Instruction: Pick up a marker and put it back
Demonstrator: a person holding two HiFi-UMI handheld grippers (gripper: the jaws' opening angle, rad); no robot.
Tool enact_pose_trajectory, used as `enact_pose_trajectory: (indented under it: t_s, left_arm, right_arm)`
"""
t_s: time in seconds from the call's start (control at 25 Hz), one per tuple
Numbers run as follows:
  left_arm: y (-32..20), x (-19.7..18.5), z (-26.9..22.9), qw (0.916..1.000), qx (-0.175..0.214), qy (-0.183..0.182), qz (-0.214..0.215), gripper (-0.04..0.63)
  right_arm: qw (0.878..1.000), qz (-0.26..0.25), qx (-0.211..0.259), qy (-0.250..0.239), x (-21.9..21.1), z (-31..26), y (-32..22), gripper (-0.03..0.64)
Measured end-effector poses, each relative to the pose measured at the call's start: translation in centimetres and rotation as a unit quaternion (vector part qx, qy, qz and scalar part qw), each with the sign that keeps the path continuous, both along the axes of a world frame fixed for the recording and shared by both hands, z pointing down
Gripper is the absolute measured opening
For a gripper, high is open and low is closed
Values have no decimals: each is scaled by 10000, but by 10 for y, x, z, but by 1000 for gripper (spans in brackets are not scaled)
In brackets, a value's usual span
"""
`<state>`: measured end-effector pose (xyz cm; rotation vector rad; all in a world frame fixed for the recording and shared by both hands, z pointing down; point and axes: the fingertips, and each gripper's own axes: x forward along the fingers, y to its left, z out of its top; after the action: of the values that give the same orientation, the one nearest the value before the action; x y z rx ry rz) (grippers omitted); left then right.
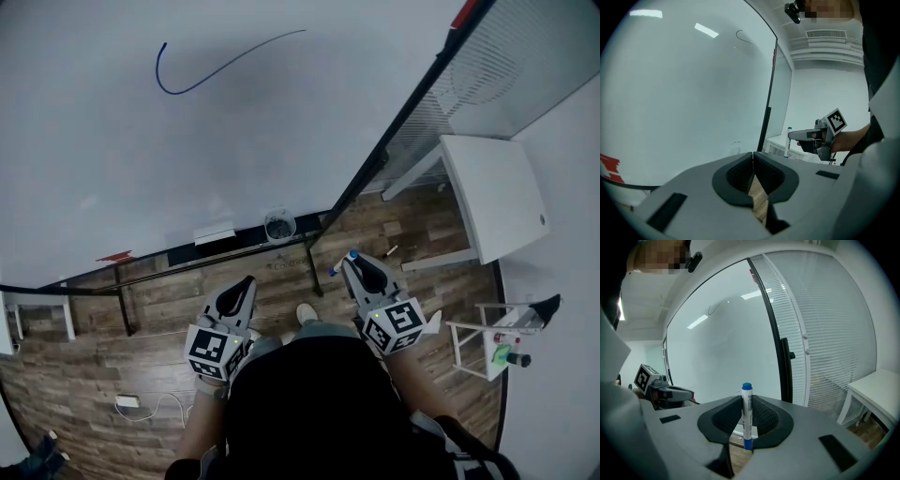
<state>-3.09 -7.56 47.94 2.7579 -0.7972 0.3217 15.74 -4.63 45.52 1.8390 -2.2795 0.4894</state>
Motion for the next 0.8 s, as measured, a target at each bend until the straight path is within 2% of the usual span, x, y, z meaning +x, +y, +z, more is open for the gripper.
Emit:
enact_pose_trajectory:
  t_s: [0.44,0.8]
  left_arm:
    - [-6,-9,0,9996,3,-53,-286,23]
    - [-4,-36,2,9944,-157,-123,-1040,23]
  right_arm:
    - [9995,-296,54,-35,-7,-3,-24,92]
    - [9954,-897,342,-79,-28,-21,-69,92]
